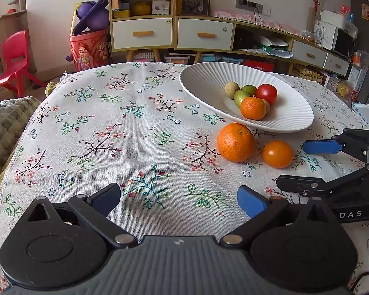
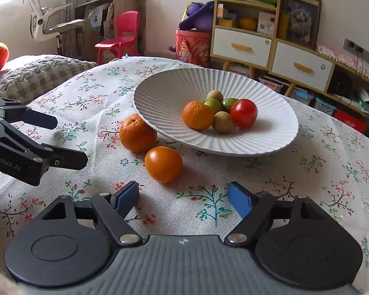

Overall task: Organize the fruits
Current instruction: 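Close the right tool on the small orange, then grasp the large orange with the left tool while the right tool holds the small orange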

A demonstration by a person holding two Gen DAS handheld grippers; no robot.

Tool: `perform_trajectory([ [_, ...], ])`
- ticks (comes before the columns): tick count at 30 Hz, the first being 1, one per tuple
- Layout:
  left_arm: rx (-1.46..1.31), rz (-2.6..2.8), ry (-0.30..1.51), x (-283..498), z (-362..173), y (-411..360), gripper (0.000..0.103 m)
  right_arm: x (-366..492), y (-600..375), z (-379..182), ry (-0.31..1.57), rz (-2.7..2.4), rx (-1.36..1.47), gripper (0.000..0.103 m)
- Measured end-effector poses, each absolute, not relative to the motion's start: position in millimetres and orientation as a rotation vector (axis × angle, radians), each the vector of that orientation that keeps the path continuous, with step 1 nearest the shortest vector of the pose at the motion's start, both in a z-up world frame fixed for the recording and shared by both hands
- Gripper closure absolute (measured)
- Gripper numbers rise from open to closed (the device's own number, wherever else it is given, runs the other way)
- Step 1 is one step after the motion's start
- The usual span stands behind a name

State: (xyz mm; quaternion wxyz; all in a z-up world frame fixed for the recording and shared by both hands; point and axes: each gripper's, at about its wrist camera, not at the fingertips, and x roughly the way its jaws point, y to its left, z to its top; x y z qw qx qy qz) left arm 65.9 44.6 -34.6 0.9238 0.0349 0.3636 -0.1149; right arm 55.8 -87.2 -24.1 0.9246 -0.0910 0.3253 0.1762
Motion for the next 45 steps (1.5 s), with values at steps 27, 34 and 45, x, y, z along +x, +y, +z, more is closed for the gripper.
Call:
perform_trajectory([
  [27, 0.043, -0.306, 0.687, 87.2, -31.4, 9.6, 0.021, 65.9, -98.4, -11.5, 0.682, 0.365, -0.111, 0.075],
  [34, 0.019, -0.34, 0.698, 91.9, -31.8, -0.1, 0.04, 65.8, -98.2, -11.7, 0.687, 0.355, -0.114, 0.075],
  [45, 0.022, -0.359, 0.707, 94.2, -34.6, -3.3, 0.071, 65.6, -99.4, -11.1, 0.687, 0.363, -0.124, 0.075],
])
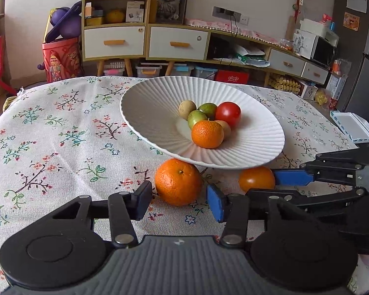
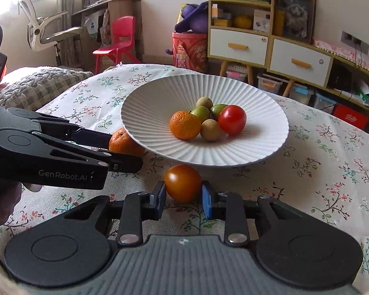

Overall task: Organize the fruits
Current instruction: 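Grasp the large orange with the left tool while the right tool holds the small orange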

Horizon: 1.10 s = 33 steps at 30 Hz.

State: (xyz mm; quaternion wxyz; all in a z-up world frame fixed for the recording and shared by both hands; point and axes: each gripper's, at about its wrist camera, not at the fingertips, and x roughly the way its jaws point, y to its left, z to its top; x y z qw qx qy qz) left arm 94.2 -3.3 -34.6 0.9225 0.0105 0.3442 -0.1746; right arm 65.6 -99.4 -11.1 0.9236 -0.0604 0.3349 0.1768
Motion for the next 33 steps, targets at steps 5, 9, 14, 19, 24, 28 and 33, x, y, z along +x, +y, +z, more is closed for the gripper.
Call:
perform_trajectory([
  [5, 0.02, -0.363, 0.714, 92.9, -32.8, -1.0, 0.077, 66.0, -99.5, -10.7, 0.689, 0.363, -0.123, 0.075],
  [9, 0.016, -0.363, 0.733, 89.1, -30.1, 1.2, 0.077, 65.3, -98.7, -9.1, 0.694, 0.368, -0.131, 0.076],
  [14, 0.025, -0.363, 0.741, 84.3, -27.5, 3.1, 0.078, 64.0, -98.0, -5.3, 0.694, 0.37, -0.132, 0.076],
  [19, 0.02, -0.365, 0.745, 80.1, -22.6, 4.4, 0.078, 61.1, -96.7, -2.2, 0.694, 0.374, -0.136, 0.076],
  [24, 0.019, -0.378, 0.737, 75.8, -17.3, 4.5, 0.078, 57.0, -96.3, 1.8, 0.686, 0.377, -0.14, 0.076],
  [28, 0.021, -0.387, 0.735, 72.3, -14.6, 4.4, 0.078, 53.1, -95.1, 6.4, 0.674, 0.38, -0.139, 0.076],
  [33, 0.013, -0.391, 0.721, 70.3, -8.0, 5.9, 0.078, 51.8, -95.2, 12.4, 0.657, 0.382, -0.134, 0.076],
])
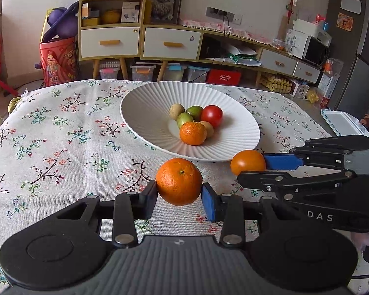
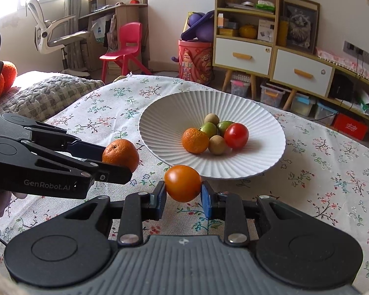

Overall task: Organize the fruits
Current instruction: 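Carry both oranges into the white plate and open both tools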

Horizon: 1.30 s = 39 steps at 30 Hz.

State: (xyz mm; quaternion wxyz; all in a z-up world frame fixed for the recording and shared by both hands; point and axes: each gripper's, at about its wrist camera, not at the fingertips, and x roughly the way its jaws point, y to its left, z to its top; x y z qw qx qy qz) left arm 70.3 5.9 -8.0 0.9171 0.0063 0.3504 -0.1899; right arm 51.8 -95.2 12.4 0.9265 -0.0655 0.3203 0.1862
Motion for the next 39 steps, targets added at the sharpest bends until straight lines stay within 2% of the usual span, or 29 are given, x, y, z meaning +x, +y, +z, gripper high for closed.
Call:
perform_trajectory([
  [14, -0.005, -0.382, 0.667, 87.3, 6.8, -4.5, 0.078, 68.9, -102.1, 24.0, 0.62, 0.331, -0.088, 0.076],
  [39, 0.078, -0.292, 0.674, 134.6, -5.8, -23.0, 0.078, 98.1, -110.0, 8.4, 0.666, 0.265, -0.081, 0.076],
])
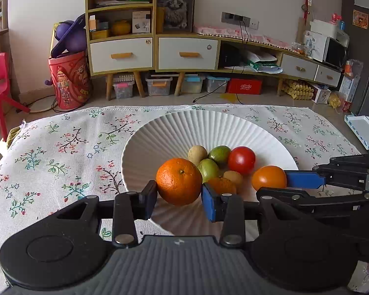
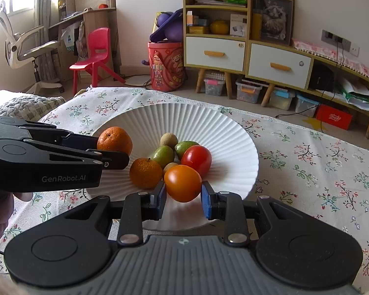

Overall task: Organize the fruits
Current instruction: 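Carry both oranges into the white plate and open both tools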

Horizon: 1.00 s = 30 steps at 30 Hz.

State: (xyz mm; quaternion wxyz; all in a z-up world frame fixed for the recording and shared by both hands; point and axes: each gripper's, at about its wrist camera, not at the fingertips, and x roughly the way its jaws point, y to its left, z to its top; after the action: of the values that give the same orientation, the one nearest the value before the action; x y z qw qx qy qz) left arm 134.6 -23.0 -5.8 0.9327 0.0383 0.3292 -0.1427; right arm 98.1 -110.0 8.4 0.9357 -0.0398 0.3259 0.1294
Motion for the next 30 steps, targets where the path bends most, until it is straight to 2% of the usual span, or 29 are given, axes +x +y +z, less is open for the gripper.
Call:
perform_trajectory([
  [10, 0.071, -0.297, 0.665, 132.6, -1.5, -22.6, 0.075, 100.3, -112.6, 8.7, 0.687, 0.254, -0.08, 0.074],
  [13, 0.063, -0.304, 0.653, 128.6, 2.8, -20.8, 0.071, 98.8, -112.6, 11.0, 0.688, 0.243, -0.079, 0.073],
  [17, 0.061, -0.306, 0.655, 123.7, 6.0, -17.2, 0.065, 95.6, -115.2, 19.2, 0.663, 0.237, -0.071, 0.062],
  [19, 0.066, -0.301, 0.654, 119.7, 7.8, -15.9, 0.057, 94.6, -116.9, 23.2, 0.659, 0.234, -0.057, 0.056],
  [21, 0.069, -0.292, 0.658, 115.1, 9.9, -14.2, 0.049, 93.3, -118.2, 26.8, 0.654, 0.229, -0.046, 0.047],
  [23, 0.055, -0.281, 0.669, 110.8, 11.2, -11.1, 0.039, 90.9, -119.6, 29.9, 0.648, 0.222, -0.039, 0.043],
  [30, 0.032, -0.242, 0.706, 90.9, 17.3, -2.0, 0.025, 83.6, -123.1, 35.4, 0.657, 0.199, -0.015, 0.028],
])
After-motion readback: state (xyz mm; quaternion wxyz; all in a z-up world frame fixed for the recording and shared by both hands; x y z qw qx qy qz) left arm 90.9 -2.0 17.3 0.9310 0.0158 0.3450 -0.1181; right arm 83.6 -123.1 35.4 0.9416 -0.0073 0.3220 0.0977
